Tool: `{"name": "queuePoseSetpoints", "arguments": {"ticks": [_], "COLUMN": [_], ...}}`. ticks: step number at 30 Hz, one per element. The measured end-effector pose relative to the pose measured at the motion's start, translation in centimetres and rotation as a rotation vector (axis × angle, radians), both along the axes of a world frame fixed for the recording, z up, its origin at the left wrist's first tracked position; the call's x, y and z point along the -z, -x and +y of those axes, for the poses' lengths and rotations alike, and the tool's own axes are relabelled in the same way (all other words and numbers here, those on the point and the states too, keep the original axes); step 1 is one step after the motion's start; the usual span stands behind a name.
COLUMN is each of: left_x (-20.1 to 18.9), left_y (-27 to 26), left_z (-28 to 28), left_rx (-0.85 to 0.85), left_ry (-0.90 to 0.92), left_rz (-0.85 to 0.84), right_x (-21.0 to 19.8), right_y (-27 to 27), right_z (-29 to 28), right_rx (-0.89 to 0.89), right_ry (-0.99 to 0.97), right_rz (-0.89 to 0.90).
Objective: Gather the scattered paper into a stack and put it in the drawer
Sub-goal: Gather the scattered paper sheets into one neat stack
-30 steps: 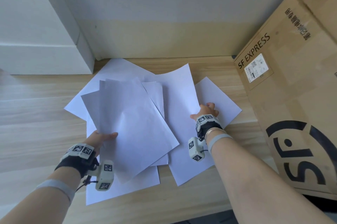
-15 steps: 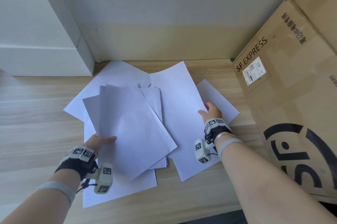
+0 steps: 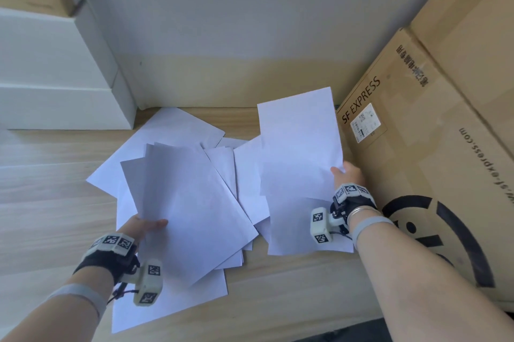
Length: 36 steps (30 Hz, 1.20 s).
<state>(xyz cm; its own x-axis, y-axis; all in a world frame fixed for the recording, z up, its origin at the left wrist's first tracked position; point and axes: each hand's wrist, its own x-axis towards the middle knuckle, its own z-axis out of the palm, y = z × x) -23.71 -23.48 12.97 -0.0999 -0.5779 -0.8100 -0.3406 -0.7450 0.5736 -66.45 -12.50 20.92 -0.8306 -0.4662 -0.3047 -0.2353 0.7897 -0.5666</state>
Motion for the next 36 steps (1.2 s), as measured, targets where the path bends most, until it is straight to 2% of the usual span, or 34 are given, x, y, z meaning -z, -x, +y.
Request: {"name": "queuePoseSetpoints", "arguments": {"ticks": [10, 14, 16, 19, 27, 30, 36], "left_x": [-0.5, 3.4, 1.9, 1.0, 0.8, 0.5, -0.6], "left_y": [-0.1, -2.0, -1.5, -1.2, -1.1, -1.0, -0.5], "left_z": [-0.2, -1.4, -1.0, -0.7, -0.8, -0.8, -0.4], "left_rx": [0.023, 0.017, 0.034, 0.04, 0.078, 0.086, 0.041], "left_ry": [0.021, 0.042, 0.048, 0.047, 0.064, 0.045, 0.012], "left_rz": [-0.044, -0.078, -0.09, -0.088, -0.126, -0.12, -0.048], "right_x": [-1.4, -1.6, -1.0, -0.5, -1.3, -1.0, 1.1], "right_y": [-1.2, -1.6, -1.7, -2.0, -1.9, -1.8, -5.4], "right_z": [-1.2, -1.2, -1.0, -0.4, -0.6, -1.1, -3.4], "right_rx": [0.003, -0.114, -0.146, -0.136, -0.044, -0.039, -0.179], "right_ry": [0.083, -0.038, -0.111, -0.15, 0.129, 0.218, 0.184], "right_rz": [0.007, -0.063, -0.074, -0.001, 0.111, 0.069, -0.03]}}
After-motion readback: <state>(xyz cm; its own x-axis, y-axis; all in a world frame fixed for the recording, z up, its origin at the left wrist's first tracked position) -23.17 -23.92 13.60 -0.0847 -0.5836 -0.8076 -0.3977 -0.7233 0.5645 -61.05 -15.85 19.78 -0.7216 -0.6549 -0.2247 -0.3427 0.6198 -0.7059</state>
